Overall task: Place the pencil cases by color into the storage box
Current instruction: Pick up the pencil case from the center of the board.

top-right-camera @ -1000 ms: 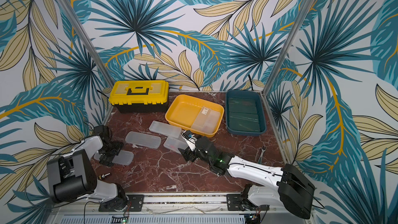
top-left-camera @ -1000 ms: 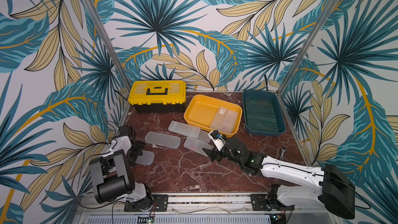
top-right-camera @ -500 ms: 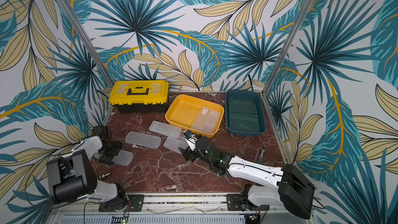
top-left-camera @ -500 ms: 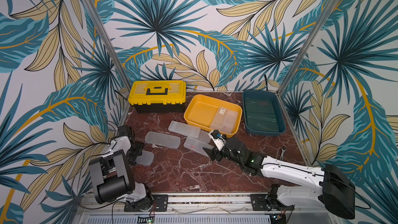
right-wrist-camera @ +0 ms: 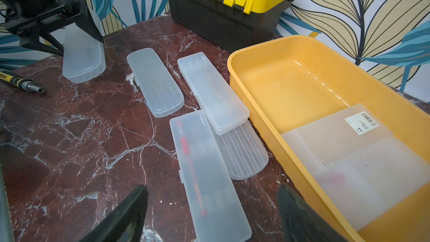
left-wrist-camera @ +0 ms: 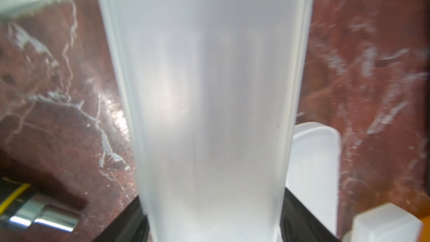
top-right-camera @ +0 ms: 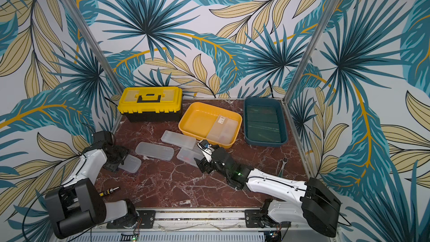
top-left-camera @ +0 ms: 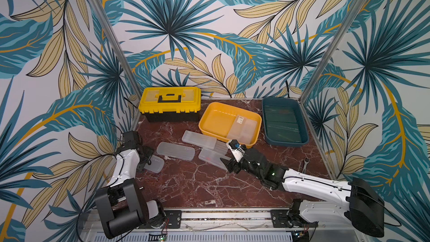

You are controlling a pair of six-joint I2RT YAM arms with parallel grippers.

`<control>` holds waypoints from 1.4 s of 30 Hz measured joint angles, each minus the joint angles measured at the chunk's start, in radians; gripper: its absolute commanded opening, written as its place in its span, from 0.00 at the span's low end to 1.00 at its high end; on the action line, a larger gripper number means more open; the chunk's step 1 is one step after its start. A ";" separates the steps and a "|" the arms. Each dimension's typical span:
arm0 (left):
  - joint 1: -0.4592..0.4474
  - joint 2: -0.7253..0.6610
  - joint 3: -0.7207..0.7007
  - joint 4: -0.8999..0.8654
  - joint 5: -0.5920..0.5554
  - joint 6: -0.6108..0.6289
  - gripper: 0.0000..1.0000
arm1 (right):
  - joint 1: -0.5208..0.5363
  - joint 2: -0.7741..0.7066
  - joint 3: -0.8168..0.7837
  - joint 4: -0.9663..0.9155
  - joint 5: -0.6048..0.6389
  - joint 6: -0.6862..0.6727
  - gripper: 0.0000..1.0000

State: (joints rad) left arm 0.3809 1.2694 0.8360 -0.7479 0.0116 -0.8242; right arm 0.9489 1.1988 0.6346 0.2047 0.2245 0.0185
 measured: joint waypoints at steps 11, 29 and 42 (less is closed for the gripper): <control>-0.273 -0.061 0.285 -0.078 -0.129 0.093 0.70 | 0.000 -0.080 0.000 -0.040 0.056 0.023 0.87; -0.850 0.388 0.855 -0.101 -0.227 0.375 0.72 | -0.107 -0.433 0.000 -0.282 0.197 0.109 0.87; -0.953 0.750 1.122 -0.063 -0.133 0.548 0.73 | -0.137 -0.562 -0.046 -0.416 0.198 0.195 0.87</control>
State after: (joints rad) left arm -0.5720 2.0197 1.9583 -0.8104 -0.1211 -0.2764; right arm 0.8124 0.6373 0.5888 -0.2111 0.4221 0.2131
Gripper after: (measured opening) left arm 0.802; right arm 0.871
